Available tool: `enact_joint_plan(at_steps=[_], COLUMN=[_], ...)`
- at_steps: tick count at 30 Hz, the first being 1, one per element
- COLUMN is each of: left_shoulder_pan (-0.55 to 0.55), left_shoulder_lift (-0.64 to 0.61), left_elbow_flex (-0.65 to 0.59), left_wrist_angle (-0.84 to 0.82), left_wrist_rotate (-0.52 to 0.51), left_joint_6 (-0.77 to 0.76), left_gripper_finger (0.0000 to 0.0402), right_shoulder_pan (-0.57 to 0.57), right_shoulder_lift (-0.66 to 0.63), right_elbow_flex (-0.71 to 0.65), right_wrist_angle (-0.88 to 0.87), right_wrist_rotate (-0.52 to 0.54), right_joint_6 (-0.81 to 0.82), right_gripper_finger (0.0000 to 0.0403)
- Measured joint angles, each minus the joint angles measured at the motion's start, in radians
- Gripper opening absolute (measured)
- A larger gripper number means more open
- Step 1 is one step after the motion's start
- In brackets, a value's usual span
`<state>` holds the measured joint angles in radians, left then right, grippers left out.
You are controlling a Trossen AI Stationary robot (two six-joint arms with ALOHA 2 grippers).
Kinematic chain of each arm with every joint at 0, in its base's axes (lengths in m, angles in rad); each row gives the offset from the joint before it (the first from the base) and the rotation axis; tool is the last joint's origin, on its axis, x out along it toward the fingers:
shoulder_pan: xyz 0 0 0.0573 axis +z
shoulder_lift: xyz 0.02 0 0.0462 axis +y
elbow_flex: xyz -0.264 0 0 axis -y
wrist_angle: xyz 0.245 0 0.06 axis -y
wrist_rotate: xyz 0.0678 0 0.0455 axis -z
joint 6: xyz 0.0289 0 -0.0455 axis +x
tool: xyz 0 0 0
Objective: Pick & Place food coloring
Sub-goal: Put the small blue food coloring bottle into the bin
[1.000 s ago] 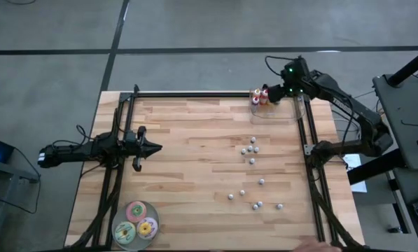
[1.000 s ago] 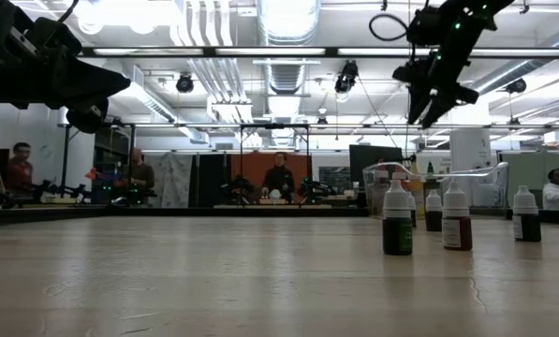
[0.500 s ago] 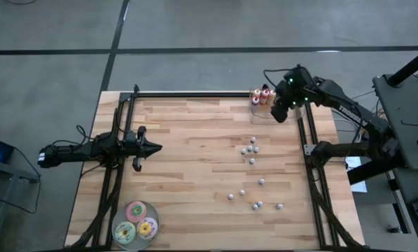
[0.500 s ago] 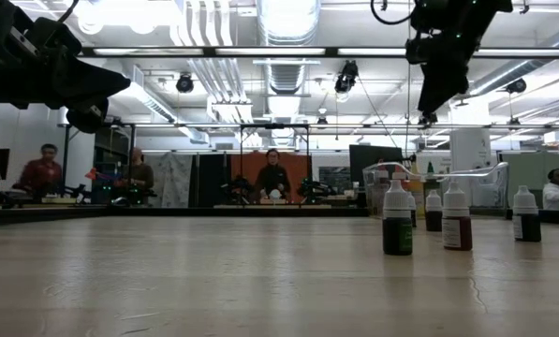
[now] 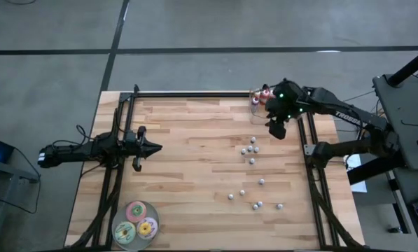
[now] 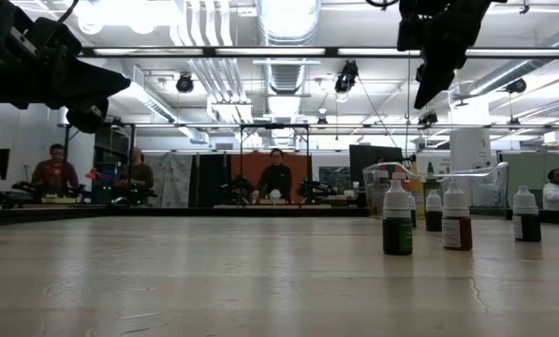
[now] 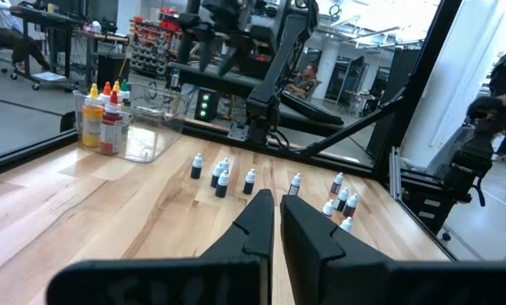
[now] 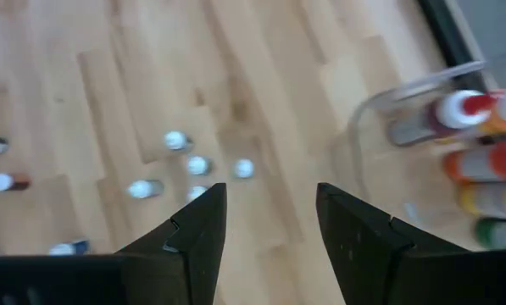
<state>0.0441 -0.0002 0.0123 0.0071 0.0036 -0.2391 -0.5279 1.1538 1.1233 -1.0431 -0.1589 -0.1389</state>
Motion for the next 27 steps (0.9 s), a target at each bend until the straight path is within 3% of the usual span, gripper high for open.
enact_joint_plan(at_steps=[14, 27], left_shoulder_pan=[0.0, 0.0], left_shoulder_lift=[0.0, 0.0], left_elbow_flex=[0.0, 0.0], left_wrist_angle=[0.0, 0.0], left_wrist_rotate=[0.0, 0.0], left_joint_6=[0.0, 0.0], left_gripper_finger=[0.0, 0.0], right_shoulder_pan=[0.178, 0.181], right_shoulder_lift=[0.12, 0.26], right_elbow_flex=[0.059, 0.125], right_wrist_angle=[-0.074, -0.089], right_wrist_rotate=[0.001, 0.005], right_joint_6=[0.108, -0.097], right_gripper_finger=[0.0173, 0.0173])
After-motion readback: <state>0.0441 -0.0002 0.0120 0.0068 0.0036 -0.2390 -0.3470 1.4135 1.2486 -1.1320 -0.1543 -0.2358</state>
